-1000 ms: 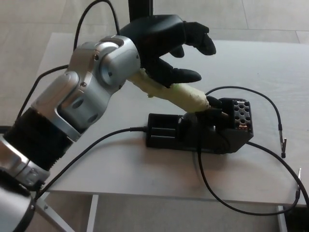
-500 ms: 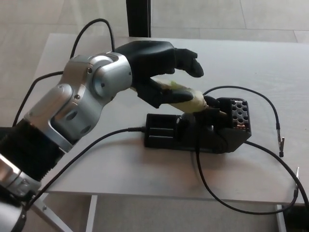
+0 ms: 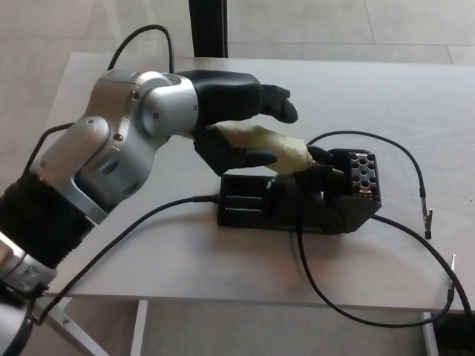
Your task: Use the left hand of the robot to grab the soldering gun kept on the middle of the table and pull it out of its base and keep it on the left side of the base
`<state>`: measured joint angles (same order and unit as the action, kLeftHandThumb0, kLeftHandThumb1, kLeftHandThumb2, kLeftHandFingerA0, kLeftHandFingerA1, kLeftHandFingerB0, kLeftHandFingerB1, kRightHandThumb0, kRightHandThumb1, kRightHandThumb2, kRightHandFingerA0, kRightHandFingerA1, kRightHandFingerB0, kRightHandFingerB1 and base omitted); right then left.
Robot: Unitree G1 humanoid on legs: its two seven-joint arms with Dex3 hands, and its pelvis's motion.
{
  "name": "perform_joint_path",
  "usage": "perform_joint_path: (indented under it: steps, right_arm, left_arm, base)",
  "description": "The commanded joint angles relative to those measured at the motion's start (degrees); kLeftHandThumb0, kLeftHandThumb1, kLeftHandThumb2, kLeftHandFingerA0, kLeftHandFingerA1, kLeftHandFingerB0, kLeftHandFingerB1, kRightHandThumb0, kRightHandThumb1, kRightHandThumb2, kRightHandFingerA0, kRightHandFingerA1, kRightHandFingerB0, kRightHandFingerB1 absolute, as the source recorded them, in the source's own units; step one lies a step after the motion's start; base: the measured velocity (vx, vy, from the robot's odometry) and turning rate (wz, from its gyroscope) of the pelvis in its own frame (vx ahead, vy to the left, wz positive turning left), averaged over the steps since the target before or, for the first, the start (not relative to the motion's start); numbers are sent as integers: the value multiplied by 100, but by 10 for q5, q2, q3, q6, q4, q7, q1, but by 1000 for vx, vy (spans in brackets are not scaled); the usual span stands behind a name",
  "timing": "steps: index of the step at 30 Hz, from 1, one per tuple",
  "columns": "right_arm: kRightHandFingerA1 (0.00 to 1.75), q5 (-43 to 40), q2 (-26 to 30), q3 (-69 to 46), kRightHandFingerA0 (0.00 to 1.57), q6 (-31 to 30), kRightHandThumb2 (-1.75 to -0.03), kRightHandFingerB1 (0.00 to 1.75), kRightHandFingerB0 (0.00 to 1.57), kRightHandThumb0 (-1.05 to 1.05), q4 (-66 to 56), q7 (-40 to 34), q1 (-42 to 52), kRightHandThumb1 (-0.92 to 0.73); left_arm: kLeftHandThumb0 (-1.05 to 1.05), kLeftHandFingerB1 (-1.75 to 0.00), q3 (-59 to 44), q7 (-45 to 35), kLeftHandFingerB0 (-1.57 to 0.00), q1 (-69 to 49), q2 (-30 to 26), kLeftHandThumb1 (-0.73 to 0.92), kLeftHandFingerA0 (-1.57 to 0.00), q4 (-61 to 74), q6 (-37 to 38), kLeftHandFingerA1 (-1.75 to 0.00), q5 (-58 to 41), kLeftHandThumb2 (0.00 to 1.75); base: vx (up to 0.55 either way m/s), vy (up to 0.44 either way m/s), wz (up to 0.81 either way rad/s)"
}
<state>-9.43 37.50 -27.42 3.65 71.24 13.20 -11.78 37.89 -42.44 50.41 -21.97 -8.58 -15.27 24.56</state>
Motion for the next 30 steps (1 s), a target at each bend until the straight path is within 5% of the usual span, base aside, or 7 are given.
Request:
perform_joint_path:
  steps: [1,9,17,18,21,22,30]
  right_arm:
    - [145,1,14,8,78,12,-124,149,0,-93,-3,-1,-2,-32]
    - [126,-1,17,10,101,15,-128,92,13,-88,-2,0,-5,-39]
    - [130,-12,12,-2,109,11,-136,158,0,-87,-2,-15,-8,-31]
    - [123,-11,12,-1,115,10,-130,105,25,-92,-3,-16,-9,-37]
    - [125,-8,11,0,125,19,-133,97,20,-90,-3,-22,-6,-45]
    - [122,-9,12,-1,115,18,-134,162,0,-88,-3,-23,-6,-39]
    - [121,-12,12,-5,121,14,-131,114,42,-90,-4,-30,-6,-46]
  left_arm:
    - [-75,-29,28,-45,-1,0,-34,54,-10,7,-33,-56,72,96]
    - [-60,-34,65,20,-8,-20,-66,56,-79,23,32,-111,157,57]
    - [-14,-64,-15,239,-75,-101,-47,69,-93,-4,173,-174,109,81]
    - [-18,-79,-18,243,-80,-103,-45,53,-123,-3,177,-135,107,102]
    - [-13,-86,-35,280,-83,-116,-37,50,-125,-10,210,-134,97,106]
    - [-14,-89,-35,281,-83,-117,-35,52,-123,-10,210,-133,98,106]
    - [-26,-100,-69,370,-82,-143,-13,68,-104,-41,264,-170,94,82]
  base:
    - [0,0,0]
    - [0,0,0]
    - [0,0,0]
    - [0,0,0]
    - [0,0,0]
    - [0,0,0]
    - [0,0,0]
